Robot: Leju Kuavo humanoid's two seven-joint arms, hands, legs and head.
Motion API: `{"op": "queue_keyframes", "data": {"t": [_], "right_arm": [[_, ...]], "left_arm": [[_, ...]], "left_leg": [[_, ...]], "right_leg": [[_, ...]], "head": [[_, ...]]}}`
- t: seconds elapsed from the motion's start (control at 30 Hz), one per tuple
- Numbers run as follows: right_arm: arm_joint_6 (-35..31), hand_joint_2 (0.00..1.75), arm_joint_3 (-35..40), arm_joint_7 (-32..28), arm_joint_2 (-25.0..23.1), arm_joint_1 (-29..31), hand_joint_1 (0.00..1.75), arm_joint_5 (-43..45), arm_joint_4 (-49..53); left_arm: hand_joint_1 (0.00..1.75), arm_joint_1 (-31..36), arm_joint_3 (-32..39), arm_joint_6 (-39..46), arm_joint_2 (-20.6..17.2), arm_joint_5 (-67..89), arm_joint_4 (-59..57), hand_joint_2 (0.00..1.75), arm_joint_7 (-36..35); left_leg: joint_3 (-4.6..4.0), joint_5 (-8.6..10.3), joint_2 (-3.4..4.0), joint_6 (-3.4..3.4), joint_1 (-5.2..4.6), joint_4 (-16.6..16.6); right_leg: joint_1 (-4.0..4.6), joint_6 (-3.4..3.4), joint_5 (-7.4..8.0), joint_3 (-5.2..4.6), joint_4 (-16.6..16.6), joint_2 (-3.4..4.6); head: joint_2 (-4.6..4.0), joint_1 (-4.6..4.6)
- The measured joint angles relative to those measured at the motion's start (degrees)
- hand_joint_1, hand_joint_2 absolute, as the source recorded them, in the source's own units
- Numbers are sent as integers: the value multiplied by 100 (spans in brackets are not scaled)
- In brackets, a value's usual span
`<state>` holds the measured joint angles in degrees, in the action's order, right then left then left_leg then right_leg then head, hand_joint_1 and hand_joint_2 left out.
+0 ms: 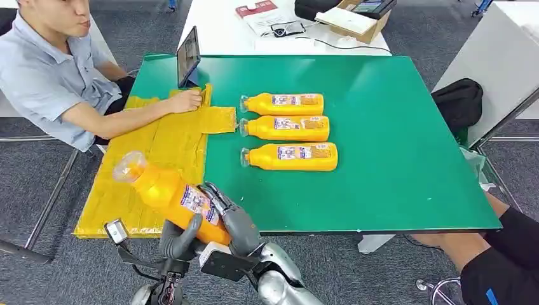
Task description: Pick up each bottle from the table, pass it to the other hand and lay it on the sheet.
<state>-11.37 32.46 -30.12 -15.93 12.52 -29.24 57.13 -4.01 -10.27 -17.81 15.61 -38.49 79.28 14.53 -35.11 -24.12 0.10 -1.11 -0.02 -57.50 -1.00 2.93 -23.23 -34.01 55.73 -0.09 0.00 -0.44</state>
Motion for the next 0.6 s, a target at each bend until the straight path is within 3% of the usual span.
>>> {"op": "queue_keyframes", "data": {"t": [0.07,0.1,0.6], "right_arm": [[52,175,35,0,-9,-2,0,-2,30],[52,0,46,7,-9,-9,0,-2,57],[13,0,46,135,120,-332,0,-173,936]], "left_arm": [[175,-1,52,-26,0,74,0,175,72],[175,-2,66,-26,0,149,0,175,123],[175,34,76,-363,2,960,111,175,398]], "left_leg": [[0,0,1,0,-1,0],[0,0,0,0,-1,0],[0,0,0,0,-1,0]], "right_leg": [[0,0,0,0,0,0],[-1,0,0,1,0,0],[0,0,0,2,0,0]], "head": [[0,0],[0,2],[0,2]]}}
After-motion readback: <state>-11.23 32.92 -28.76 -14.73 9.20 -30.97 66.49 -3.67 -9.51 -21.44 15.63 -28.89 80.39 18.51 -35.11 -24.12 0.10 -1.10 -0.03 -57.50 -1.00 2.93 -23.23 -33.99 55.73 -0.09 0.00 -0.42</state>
